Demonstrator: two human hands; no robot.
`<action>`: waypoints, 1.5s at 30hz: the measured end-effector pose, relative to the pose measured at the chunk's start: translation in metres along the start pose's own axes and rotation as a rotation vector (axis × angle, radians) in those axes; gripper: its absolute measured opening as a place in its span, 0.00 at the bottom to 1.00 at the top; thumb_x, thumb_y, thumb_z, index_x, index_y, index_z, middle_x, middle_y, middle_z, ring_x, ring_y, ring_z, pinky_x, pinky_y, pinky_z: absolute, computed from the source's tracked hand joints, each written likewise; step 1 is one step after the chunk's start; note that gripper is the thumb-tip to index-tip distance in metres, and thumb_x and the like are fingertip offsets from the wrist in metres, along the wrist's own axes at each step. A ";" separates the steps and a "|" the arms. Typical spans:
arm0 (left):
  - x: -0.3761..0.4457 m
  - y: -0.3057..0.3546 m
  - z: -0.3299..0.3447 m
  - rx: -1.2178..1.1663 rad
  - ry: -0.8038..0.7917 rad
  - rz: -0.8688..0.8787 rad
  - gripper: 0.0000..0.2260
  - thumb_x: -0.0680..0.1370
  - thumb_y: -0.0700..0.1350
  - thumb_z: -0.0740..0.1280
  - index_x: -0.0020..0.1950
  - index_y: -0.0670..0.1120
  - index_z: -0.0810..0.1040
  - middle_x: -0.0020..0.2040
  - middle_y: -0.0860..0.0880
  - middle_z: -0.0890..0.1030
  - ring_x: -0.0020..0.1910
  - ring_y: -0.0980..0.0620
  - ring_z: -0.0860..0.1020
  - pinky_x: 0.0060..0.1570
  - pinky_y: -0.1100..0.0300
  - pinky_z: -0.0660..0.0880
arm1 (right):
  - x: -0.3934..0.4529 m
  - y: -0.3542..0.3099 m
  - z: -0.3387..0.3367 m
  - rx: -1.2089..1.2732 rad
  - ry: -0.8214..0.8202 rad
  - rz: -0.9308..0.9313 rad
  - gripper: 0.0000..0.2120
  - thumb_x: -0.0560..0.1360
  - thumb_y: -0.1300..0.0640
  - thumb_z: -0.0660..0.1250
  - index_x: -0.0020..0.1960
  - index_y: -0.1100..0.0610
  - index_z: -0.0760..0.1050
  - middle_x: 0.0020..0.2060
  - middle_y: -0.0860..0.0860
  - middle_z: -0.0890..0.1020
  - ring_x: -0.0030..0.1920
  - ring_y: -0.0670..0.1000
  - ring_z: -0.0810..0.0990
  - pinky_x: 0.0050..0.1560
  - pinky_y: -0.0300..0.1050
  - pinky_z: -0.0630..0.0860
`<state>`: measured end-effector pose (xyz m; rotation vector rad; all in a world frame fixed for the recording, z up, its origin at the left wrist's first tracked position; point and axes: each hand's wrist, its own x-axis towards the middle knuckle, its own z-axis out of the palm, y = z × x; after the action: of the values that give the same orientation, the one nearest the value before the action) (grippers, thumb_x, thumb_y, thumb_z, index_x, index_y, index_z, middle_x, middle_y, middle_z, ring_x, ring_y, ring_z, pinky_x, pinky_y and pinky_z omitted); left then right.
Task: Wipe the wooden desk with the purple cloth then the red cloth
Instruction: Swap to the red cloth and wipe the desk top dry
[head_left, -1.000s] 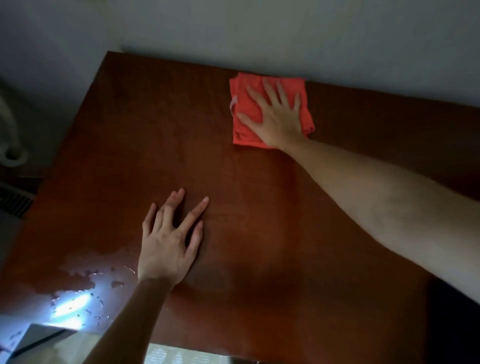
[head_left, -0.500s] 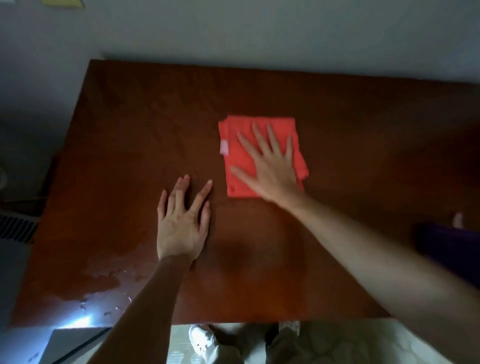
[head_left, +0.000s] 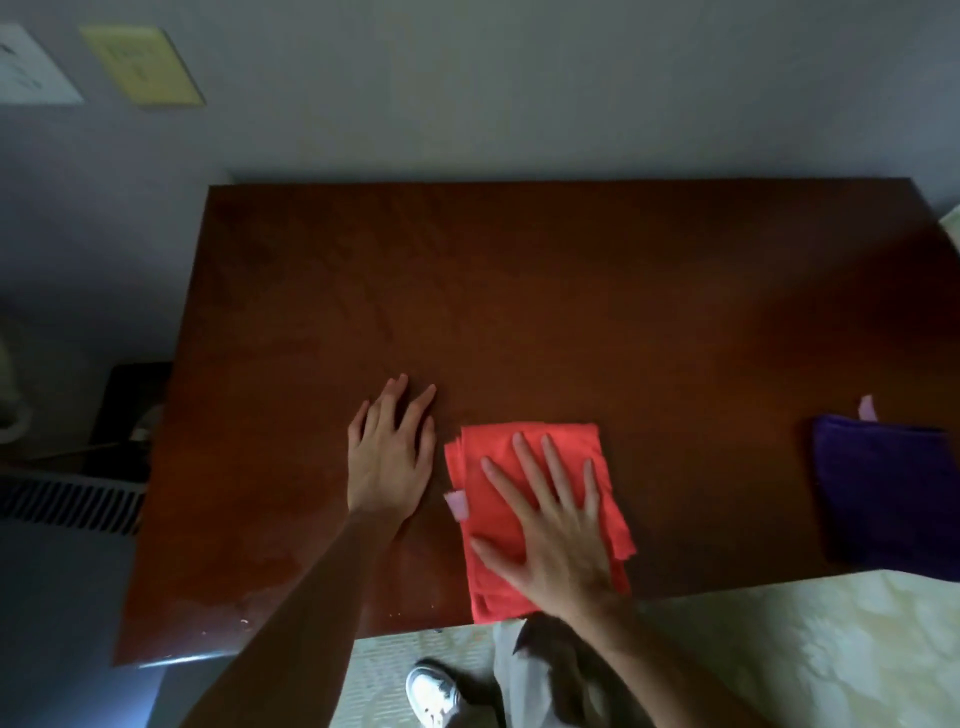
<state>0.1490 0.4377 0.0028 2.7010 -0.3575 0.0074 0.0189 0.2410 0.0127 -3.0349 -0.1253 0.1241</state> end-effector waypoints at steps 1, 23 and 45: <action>0.001 -0.005 -0.004 0.018 0.014 -0.006 0.21 0.84 0.52 0.56 0.77 0.54 0.72 0.78 0.45 0.69 0.74 0.43 0.70 0.73 0.46 0.62 | 0.019 0.003 -0.002 0.009 0.005 -0.006 0.41 0.78 0.21 0.48 0.86 0.38 0.50 0.87 0.49 0.48 0.86 0.58 0.47 0.79 0.73 0.49; 0.007 -0.087 -0.027 0.178 0.104 -0.172 0.22 0.85 0.56 0.55 0.81 0.60 0.65 0.80 0.42 0.65 0.79 0.45 0.63 0.80 0.46 0.52 | 0.390 -0.014 -0.026 0.102 0.055 -0.078 0.45 0.72 0.21 0.45 0.84 0.39 0.56 0.86 0.49 0.57 0.85 0.60 0.53 0.79 0.75 0.47; -0.032 -0.184 -0.084 0.108 -0.024 -0.038 0.24 0.84 0.59 0.53 0.80 0.59 0.66 0.79 0.42 0.65 0.80 0.43 0.63 0.77 0.41 0.55 | 0.049 -0.144 0.012 0.047 0.023 -0.025 0.41 0.77 0.21 0.53 0.85 0.37 0.53 0.87 0.48 0.51 0.86 0.57 0.50 0.79 0.74 0.51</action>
<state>0.1685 0.6415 0.0039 2.8161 -0.3211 -0.0167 0.0556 0.3896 0.0120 -2.9861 -0.1558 0.0889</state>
